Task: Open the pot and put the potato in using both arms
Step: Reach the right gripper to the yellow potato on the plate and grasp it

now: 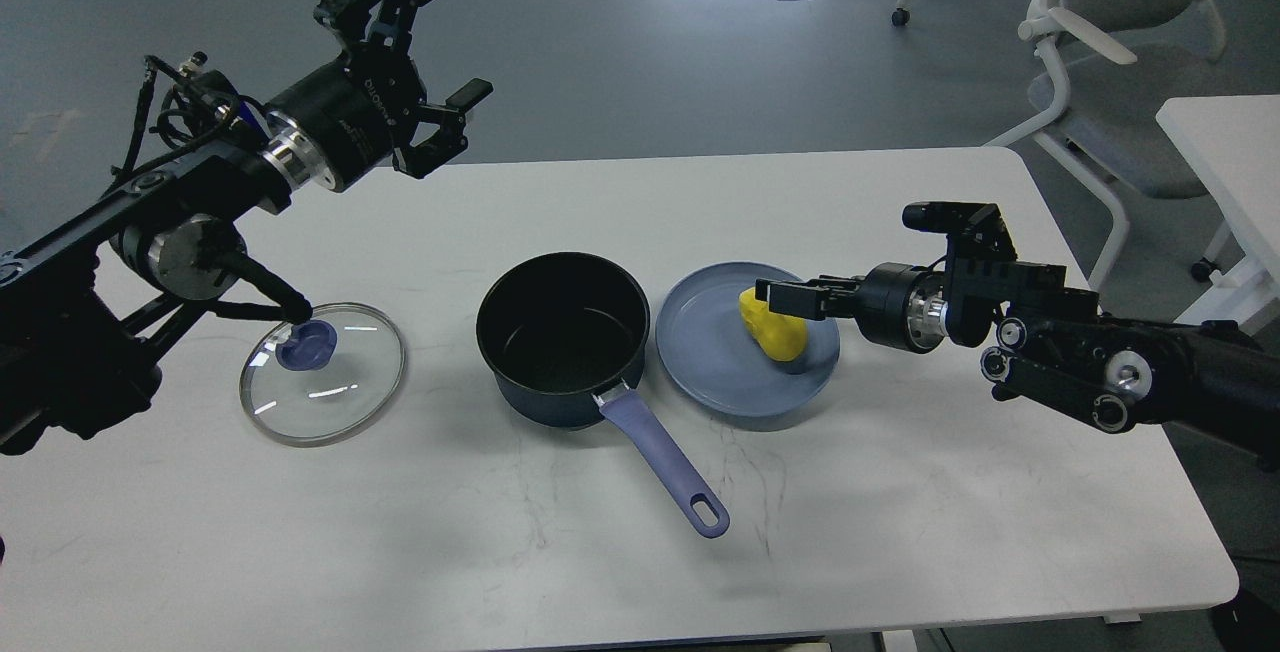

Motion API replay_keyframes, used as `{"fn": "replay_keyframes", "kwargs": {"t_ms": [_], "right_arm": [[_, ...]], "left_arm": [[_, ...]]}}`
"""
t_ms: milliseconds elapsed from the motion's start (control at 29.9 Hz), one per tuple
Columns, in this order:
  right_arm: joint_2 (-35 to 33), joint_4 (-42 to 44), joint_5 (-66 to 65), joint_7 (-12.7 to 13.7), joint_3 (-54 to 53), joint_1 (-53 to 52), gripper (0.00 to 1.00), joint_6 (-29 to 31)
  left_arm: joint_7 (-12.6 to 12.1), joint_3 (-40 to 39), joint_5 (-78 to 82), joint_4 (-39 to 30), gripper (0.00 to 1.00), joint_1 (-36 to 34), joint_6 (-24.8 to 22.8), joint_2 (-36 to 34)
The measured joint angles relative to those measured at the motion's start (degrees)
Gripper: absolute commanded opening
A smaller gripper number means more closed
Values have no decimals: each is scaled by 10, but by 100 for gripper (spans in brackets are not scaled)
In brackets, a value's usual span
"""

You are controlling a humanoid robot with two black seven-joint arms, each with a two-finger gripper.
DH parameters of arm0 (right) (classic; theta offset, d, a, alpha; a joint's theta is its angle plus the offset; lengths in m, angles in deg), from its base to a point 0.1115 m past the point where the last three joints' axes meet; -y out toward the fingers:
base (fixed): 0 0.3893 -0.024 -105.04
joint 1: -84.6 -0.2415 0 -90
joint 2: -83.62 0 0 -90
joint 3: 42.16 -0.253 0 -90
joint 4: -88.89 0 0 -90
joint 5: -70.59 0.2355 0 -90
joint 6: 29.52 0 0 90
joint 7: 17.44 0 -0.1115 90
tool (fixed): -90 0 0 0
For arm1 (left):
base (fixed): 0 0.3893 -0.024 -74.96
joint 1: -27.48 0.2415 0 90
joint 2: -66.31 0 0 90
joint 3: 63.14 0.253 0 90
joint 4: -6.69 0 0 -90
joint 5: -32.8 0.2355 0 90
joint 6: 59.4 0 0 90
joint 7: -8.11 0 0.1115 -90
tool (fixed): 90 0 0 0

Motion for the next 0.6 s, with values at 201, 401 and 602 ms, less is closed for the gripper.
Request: {"fn": "replay_keyframes", "kwargs": {"t_ms": [201, 401, 602], "right_arm": [[23, 26, 0, 0, 0, 2, 93, 0], [36, 35, 0, 0, 23, 1, 93, 0], [46, 38, 0, 0, 33, 0, 77, 0]], "left_arm": [[4, 0, 1, 0, 99, 0, 0, 0], [15, 0, 7, 0, 99, 1, 0, 1], [17, 0, 8, 0, 99, 3, 1, 1]]}}
